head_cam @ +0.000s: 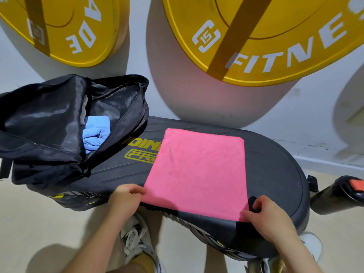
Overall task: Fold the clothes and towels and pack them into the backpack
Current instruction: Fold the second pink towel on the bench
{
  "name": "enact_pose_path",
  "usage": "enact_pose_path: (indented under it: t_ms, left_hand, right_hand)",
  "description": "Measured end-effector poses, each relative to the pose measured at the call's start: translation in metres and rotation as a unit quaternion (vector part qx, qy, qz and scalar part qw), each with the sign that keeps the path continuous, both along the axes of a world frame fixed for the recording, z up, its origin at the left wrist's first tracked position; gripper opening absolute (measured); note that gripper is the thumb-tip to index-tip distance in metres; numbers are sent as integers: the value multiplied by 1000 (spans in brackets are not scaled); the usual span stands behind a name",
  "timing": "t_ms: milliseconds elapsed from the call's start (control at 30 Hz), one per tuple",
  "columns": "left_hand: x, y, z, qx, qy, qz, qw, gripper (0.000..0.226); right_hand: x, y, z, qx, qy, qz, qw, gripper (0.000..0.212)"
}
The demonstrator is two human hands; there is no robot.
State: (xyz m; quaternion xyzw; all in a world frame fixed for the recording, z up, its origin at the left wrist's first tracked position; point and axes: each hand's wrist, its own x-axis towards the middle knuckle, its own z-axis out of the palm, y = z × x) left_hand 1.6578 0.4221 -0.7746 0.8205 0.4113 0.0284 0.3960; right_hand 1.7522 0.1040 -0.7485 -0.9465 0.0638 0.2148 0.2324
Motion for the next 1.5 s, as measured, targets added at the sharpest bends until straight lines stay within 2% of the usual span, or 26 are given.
enact_pose_path:
  t_ms: [33, 67, 133, 200, 267, 500, 600, 700, 800, 867, 967, 1000, 1100, 1267, 1333, 1367, 1400, 1467, 1500]
  left_hand:
    - [-1, -3, 1, 126, 8, -45, 991, 26]
    - [2, -11, 2, 226, -22, -98, 969, 25]
    - [15, -37, -3, 316, -70, -217, 921, 27]
    - [35, -67, -16, 289, -37, -288, 912, 42]
    - [48, -87, -27, 276, 36, -306, 910, 52]
    - [48, -87, -33, 317, 99, -330, 884, 58]
    - [36, -65, -29, 268, 124, -387, 874, 69]
    - [11, -34, -22, 246, 99, -440, 858, 82]
    - [-4, -10, -25, 303, 79, -496, 810, 85]
    - [-5, -5, -28, 329, 78, -508, 792, 80]
    - [-5, -5, -31, 343, 57, -502, 792, 74]
    - [-5, -5, -31, 342, 50, -500, 794, 72]
    - [-7, -5, -32, 344, 37, -500, 793, 65]
    - [-9, -2, -28, 331, 20, -509, 794, 57]
    - [-8, 2, -27, 333, -20, -514, 790, 50]
    - [-8, 5, -24, 341, -26, -528, 777, 53]
    - [-7, 7, -22, 347, -35, -538, 767, 67]
    - [-4, 7, -16, 385, 5, -553, 739, 102]
    - [-3, 6, -11, 394, 27, -546, 738, 106]
  right_hand:
    - [0, 3, 0, -55, -68, 39, 995, 27]
    - [-1, 9, 0, -72, -144, 69, 985, 30]
    - [0, 33, -8, -42, -260, 146, 954, 44]
    - [0, 60, -28, -40, -305, 236, 922, 50]
    - [-2, 78, -49, -51, -273, 277, 920, 52]
    - [-6, 77, -77, -107, -259, 288, 916, 53]
    - [-5, 77, -79, -105, -251, 292, 917, 53]
    - [-5, 78, -71, -111, -233, 307, 916, 56]
    - [-1, 73, -66, -68, -209, 344, 913, 60]
    - [-5, 66, -57, -80, -253, 393, 880, 62]
    - [-15, 58, -59, -121, -274, 514, 804, 63]
    - [-18, 56, -62, -119, -280, 533, 789, 60]
    - [-17, 51, -56, -93, -286, 516, 802, 51]
    - [-11, 24, -58, -61, -333, 544, 768, 42]
    - [-7, 10, -52, -62, -342, 556, 755, 40]
    - [-5, 4, -48, -64, -350, 557, 750, 39]
    - [-3, -1, -45, -69, -356, 558, 746, 39]
    - [-1, -9, -37, -85, -354, 555, 748, 38]
    - [-1, -11, -34, -89, -351, 544, 757, 38]
